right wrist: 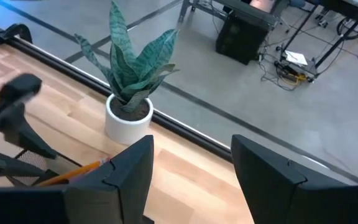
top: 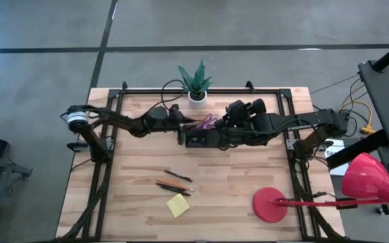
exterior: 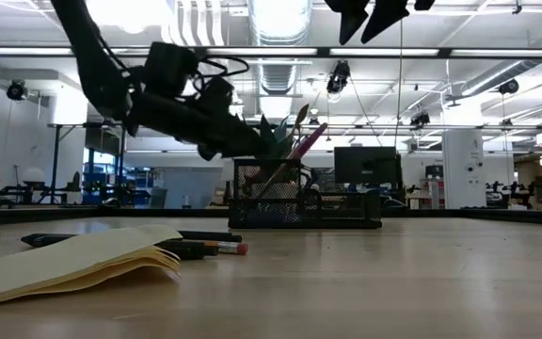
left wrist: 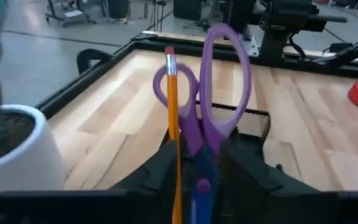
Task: Pick and place office supplies into organizer
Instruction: Put the top black pen into the black organizer
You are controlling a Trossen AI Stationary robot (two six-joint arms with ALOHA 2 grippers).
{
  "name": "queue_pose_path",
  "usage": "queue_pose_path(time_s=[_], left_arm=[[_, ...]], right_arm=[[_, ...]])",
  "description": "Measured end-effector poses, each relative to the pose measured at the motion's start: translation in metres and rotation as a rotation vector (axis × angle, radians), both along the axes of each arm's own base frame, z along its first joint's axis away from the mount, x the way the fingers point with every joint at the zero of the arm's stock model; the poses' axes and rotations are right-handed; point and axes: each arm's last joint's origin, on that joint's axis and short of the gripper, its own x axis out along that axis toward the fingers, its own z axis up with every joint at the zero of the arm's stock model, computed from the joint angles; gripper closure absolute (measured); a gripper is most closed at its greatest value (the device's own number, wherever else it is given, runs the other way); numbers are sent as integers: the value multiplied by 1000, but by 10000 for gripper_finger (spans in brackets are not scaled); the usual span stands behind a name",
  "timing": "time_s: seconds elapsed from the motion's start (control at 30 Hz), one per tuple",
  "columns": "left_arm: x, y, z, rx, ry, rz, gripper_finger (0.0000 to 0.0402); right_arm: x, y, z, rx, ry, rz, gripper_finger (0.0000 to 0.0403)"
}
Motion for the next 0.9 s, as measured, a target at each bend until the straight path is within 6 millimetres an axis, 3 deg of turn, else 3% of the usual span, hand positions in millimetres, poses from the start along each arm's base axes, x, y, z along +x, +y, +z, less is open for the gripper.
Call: queue_pose_path(time_s=[0.2,0.37,0.5,0.9], left_arm=[[-33,-34,34,-115,173,-185,243],[-64,-74,24,2,517,-359,263],[-66,-91,18,0,598,-425,283],[-36,-135,1,16,686,-561,287]], right_arm=[[0,1,-3,53,115,86,197],[0,2,-12,71,207,136,197],[-1,2,-19,79,231,138,197],[0,8,-40,239,240,181,197]])
